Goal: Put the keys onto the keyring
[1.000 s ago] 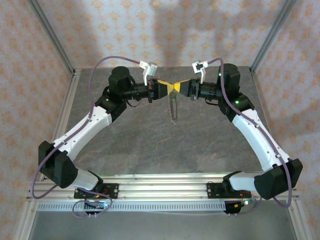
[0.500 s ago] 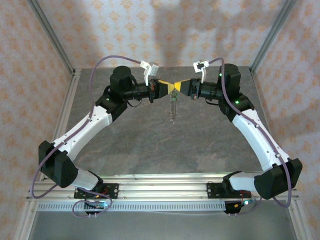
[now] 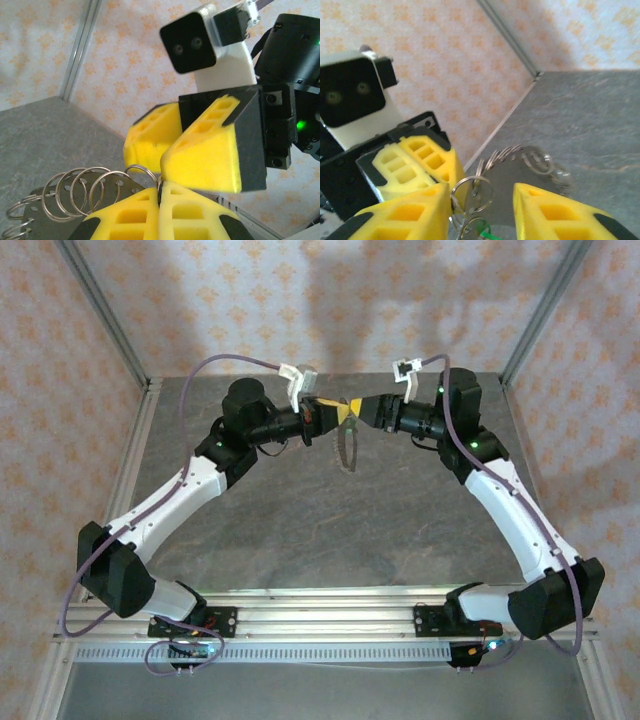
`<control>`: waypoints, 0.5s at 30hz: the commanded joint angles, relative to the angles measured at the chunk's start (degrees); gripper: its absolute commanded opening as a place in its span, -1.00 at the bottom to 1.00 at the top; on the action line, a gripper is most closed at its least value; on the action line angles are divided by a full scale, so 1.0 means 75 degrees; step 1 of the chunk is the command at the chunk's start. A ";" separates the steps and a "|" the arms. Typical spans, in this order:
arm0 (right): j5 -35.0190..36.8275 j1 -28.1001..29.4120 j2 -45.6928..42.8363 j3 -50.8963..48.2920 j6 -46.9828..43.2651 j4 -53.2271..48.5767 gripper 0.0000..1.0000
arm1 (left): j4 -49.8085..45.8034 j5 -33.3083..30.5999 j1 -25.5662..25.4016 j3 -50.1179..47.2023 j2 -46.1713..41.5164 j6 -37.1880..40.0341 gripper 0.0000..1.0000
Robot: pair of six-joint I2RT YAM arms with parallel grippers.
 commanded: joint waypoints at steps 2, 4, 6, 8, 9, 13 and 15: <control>0.0919 -0.0534 -0.0963 -0.0201 0.0367 0.0722 -0.18 | 0.0833 -0.0115 -0.0042 -0.0129 -0.0304 -0.0214 -1.00; 0.1087 -0.0745 -0.1166 -0.0574 0.0574 0.0963 -0.16 | 0.1037 -0.0049 0.0004 -0.0113 -0.0292 -0.0332 -1.00; 0.1072 -0.0811 -0.1258 -0.0909 0.0682 0.1169 -0.14 | 0.1167 0.0024 0.0038 -0.0082 -0.0252 -0.0437 -1.00; 0.0880 -0.0823 -0.1237 -0.1157 0.0720 0.1331 -0.10 | 0.1398 0.0138 0.0075 -0.0042 -0.0196 -0.0618 -1.00; 0.0792 -0.0822 -0.1225 -0.1285 0.0747 0.1455 -0.09 | 0.1521 0.0208 0.0086 -0.0028 -0.0167 -0.0723 -1.00; 0.0287 -0.0813 -0.1265 -0.1771 0.0914 0.2137 -0.04 | 0.1942 0.0405 0.0117 0.0037 -0.0053 -0.1112 -1.00; 0.0042 -0.0802 -0.1323 -0.1929 0.0956 0.2397 -0.03 | 0.2102 0.0526 0.0119 0.0068 -0.0006 -0.1151 -1.00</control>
